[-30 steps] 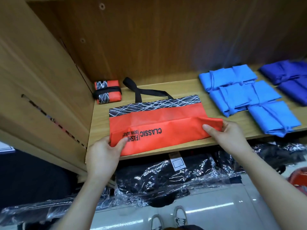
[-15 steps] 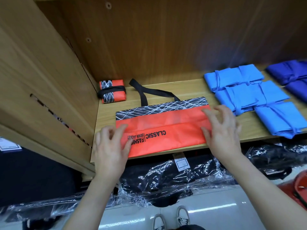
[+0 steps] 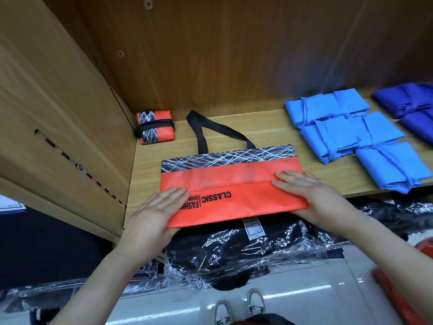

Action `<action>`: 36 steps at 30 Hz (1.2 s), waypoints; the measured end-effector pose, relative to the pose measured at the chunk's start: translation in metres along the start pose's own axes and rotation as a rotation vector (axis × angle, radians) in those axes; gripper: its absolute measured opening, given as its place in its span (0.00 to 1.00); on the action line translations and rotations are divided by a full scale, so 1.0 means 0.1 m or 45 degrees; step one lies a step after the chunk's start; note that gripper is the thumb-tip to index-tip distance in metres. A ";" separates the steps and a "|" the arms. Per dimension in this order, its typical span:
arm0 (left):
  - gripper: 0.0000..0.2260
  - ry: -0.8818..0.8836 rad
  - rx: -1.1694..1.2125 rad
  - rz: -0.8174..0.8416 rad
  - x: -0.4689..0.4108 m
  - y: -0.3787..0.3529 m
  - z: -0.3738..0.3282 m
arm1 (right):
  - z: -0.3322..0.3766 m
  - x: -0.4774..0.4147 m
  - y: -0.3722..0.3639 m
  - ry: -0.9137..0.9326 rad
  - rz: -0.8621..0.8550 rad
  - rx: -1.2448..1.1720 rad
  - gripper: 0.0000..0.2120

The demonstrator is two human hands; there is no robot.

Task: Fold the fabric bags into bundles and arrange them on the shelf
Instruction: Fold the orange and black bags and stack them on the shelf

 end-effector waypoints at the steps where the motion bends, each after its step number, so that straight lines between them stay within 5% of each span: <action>1: 0.37 0.009 0.079 -0.059 0.01 0.03 0.01 | -0.03 0.01 0.04 -0.001 -0.030 -0.104 0.33; 6: 0.23 0.463 0.636 -0.296 0.08 0.27 0.17 | -0.14 0.02 0.18 -0.291 -0.076 -0.692 0.21; 11: 0.03 0.724 0.667 -0.506 0.06 0.29 0.10 | -0.17 0.03 0.21 -0.536 -0.357 -0.829 0.08; 14: 0.13 0.816 0.515 -0.608 0.03 0.28 0.10 | -0.14 -0.01 0.19 -0.643 -0.471 -0.845 0.02; 22: 0.22 0.784 0.163 -0.583 -0.09 0.33 0.11 | -0.02 -0.09 0.14 -0.740 -0.642 -0.575 0.20; 27: 0.27 0.763 0.042 -0.531 -0.05 0.29 0.10 | 0.02 -0.15 0.12 -0.771 -0.607 -0.257 0.27; 30: 0.22 0.552 -0.246 -0.577 -0.08 0.37 -0.04 | -0.05 -0.20 0.14 -0.839 -0.491 -0.176 0.36; 34: 0.16 0.288 -0.049 -0.216 -0.30 0.19 -0.07 | -0.04 -0.37 0.20 -0.838 -0.308 -0.010 0.36; 36: 0.22 0.318 0.063 -0.065 -0.33 0.13 -0.05 | -0.03 -0.44 0.21 -0.827 -0.271 0.046 0.33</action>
Point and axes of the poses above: each hand's wrist, its own x-axis away from the middle knuckle, its own y-axis out of the back of the hand, z = x × y, the point moved 6 cm from there along -x, towards the middle knuckle, and after that the axes turned 3 degrees about -z, right-handed, at the moved point
